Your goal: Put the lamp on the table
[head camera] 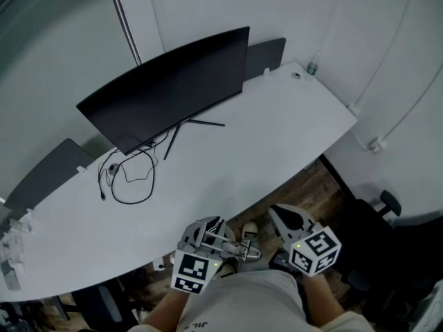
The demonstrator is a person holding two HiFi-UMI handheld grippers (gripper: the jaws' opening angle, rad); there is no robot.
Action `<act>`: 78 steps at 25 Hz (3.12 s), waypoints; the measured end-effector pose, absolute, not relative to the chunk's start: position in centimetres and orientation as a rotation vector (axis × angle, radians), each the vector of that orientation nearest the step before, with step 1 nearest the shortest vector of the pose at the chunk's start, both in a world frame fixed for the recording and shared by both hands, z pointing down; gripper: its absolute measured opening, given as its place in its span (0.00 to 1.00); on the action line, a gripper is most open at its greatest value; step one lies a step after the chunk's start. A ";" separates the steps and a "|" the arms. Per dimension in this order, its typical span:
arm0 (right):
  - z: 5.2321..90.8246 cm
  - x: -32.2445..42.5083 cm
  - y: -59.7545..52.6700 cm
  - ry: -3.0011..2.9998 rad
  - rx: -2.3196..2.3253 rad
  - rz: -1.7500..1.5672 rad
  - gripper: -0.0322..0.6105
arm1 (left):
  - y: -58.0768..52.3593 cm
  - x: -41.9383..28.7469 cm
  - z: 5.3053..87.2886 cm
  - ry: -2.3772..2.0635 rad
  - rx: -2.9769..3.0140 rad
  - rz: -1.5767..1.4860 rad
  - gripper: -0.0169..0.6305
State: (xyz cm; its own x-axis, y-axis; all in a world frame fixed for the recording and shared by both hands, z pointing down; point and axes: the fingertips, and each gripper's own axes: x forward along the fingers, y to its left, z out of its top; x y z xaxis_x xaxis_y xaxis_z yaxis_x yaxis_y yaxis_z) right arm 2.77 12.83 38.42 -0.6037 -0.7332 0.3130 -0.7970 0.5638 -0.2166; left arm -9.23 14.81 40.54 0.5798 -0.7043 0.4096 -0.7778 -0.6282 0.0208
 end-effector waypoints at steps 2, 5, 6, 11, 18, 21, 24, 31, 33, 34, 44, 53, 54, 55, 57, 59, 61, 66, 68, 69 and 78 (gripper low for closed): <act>38.3 3.3 11.1 -2.616 1.283 0.502 0.10 | 13.2 -8.6 40.3 -1.251 2.609 0.543 0.08; 37.8 4.1 8.3 -2.634 1.274 0.492 0.10 | 10.6 -7.9 39.8 -1.273 2.604 0.531 0.08; 37.6 4.4 7.3 -2.640 1.270 0.489 0.10 | 9.8 -7.7 39.6 -1.281 2.602 0.527 0.08; 37.1 5.3 2.9 -2.662 1.235 0.483 0.10 | 5.7 -6.7 38.8 -1.331 2.588 0.514 0.08; 37.3 6.5 -2.0 -2.680 1.172 0.498 0.10 | 1.0 -6.0 38.5 -1.413 2.532 0.489 0.08; 37.1 6.6 -3.7 -2.699 1.133 0.488 0.10 | -0.5 -5.7 38.7 -1.439 2.508 0.492 0.08; 36.9 7.0 -5.4 -2.710 1.105 0.477 0.10 | -2.1 -5.4 38.9 -1.473 2.484 0.493 0.08; 36.8 9.3 -7.9 -2.718 1.097 0.474 0.10 | -4.4 -4.4 38.4 -1.519 2.465 0.482 0.08; 36.9 9.3 -8.0 -2.720 1.083 0.478 0.10 | -4.7 -4.3 38.1 -1.523 2.462 0.476 0.08; 37.0 9.2 -8.0 -2.723 1.075 0.482 0.10 | -4.8 -4.3 38.1 -1.525 2.458 0.476 0.08; 37.3 8.8 -8.0 -2.729 1.069 0.523 0.10 | -4.8 -4.3 38.0 -1.505 2.456 0.539 0.08; 37.4 8.6 -8.5 -2.687 1.120 0.559 0.10 | -6.0 -4.4 37.2 -1.430 2.497 0.545 0.08; 37.4 8.5 -8.7 -2.682 1.125 0.561 0.10 | -6.2 -4.5 37.1 -1.425 2.500 0.541 0.08; 37.5 8.4 -8.9 -2.679 1.130 0.563 0.10 | -6.5 -4.5 37.1 -1.421 2.505 0.539 0.08; 37.6 8.2 -9.2 -2.675 1.137 0.565 0.10 | -7.0 -4.6 37.0 -1.413 2.519 0.537 0.08; 37.6 7.8 -9.4 -2.673 1.139 0.566 0.10 | -7.5 -4.6 37.0 -1.408 2.527 0.536 0.08; 37.7 7.5 -9.7 -2.668 1.139 0.568 0.10 | -8.1 -4.7 37.0 -1.406 2.531 0.528 0.08; 38.3 6.9 -10.4 -2.648 1.131 0.582 0.10 | -10.0 -5.1 36.9 -1.404 2.536 0.507 0.08; 38.5 6.8 -10.8 -2.641 1.130 0.591 0.10 | -10.8 -5.2 37.0 -1.402 2.534 0.508 0.08; 38.7 6.7 -11.0 -2.638 1.130 0.594 0.10 | -11.2 -5.3 37.0 -1.402 2.533 0.507 0.08; 39.5 6.4 -12.5 -2.621 1.130 0.617 0.10 | -14.1 -5.7 38.3 -1.399 2.543 0.519 0.08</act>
State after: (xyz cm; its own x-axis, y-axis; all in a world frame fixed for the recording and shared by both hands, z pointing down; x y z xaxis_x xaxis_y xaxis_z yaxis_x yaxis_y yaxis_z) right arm 6.43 -12.47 39.45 -0.6797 -0.6400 0.3584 -0.7327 0.6160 -0.2894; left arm -5.67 -14.06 38.26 0.4922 -0.7773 0.3919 -0.8448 -0.5351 -0.0003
